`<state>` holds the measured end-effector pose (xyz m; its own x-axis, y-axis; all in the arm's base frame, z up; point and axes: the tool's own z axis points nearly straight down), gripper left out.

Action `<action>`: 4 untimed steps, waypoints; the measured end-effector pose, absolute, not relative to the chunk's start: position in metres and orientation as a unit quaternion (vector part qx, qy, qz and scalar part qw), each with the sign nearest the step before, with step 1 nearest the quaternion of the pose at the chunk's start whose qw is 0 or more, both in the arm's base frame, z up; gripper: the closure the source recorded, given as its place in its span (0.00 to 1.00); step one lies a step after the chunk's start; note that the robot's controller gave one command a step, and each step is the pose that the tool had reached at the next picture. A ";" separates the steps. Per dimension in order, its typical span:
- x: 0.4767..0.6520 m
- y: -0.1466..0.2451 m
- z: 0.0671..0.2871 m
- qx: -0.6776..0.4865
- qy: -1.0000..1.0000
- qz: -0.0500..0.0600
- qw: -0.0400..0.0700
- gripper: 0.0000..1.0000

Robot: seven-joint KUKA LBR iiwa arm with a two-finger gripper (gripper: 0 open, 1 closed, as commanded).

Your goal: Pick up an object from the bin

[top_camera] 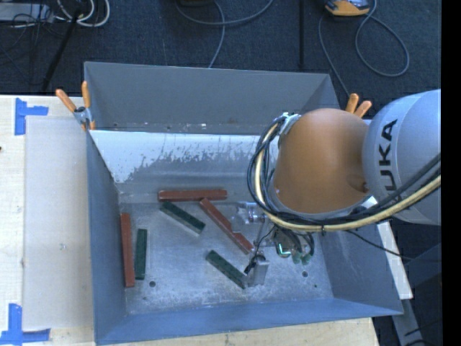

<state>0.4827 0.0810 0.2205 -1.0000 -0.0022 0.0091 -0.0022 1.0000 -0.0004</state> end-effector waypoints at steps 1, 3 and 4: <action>0.483 0.071 0.066 -0.065 -0.998 0.000 0.002 0.00; 0.475 0.070 0.120 -0.197 -0.980 0.000 0.000 0.00; 0.482 0.069 0.068 -0.310 -0.951 0.001 0.003 0.00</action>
Offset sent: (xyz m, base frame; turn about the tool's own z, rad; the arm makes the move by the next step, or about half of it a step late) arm 0.0012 -0.0105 -0.1505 0.1338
